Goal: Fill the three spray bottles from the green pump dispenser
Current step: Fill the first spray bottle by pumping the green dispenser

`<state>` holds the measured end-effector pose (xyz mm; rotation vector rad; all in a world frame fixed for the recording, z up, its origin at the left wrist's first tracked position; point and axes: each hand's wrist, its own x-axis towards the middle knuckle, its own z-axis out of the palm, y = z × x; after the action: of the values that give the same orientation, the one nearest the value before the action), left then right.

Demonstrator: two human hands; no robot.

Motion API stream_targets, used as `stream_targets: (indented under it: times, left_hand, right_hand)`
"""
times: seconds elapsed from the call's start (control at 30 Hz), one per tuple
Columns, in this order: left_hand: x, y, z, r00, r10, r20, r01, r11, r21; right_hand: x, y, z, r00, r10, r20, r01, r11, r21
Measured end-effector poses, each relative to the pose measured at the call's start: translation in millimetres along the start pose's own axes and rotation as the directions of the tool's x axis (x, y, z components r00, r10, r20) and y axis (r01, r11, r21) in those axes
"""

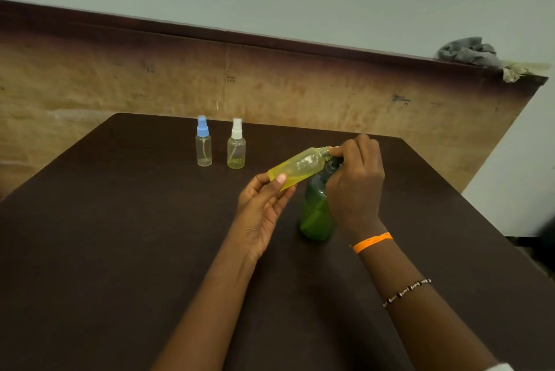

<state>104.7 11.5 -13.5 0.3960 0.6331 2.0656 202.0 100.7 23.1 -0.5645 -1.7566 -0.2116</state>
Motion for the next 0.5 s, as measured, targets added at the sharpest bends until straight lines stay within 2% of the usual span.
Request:
stream_targets:
  times: [0.2, 0.37, 0.5]
  left_hand:
    - [0.0, -0.9, 4.1, 1.000, 0.004, 0.014, -0.004, 1.000, 0.007]
    - [1.0, -0.6, 0.9, 1.000, 0.010, -0.008, -0.010, 1.000, 0.001]
    - [-0.6, -0.3, 1.5, 1.000, 0.006, -0.004, -0.006, 1.000, 0.007]
  right_hand:
    - [14.8, -3.9, -13.8, 0.992, -0.059, 0.108, 0.060, 0.998, -0.002]
    - [-2.4, -1.3, -0.4, 1.000, 0.000, 0.017, 0.001, 0.999, -0.042]
    - [3.2, -0.6, -6.2, 0.998, -0.032, 0.056, 0.032, 0.999, -0.001]
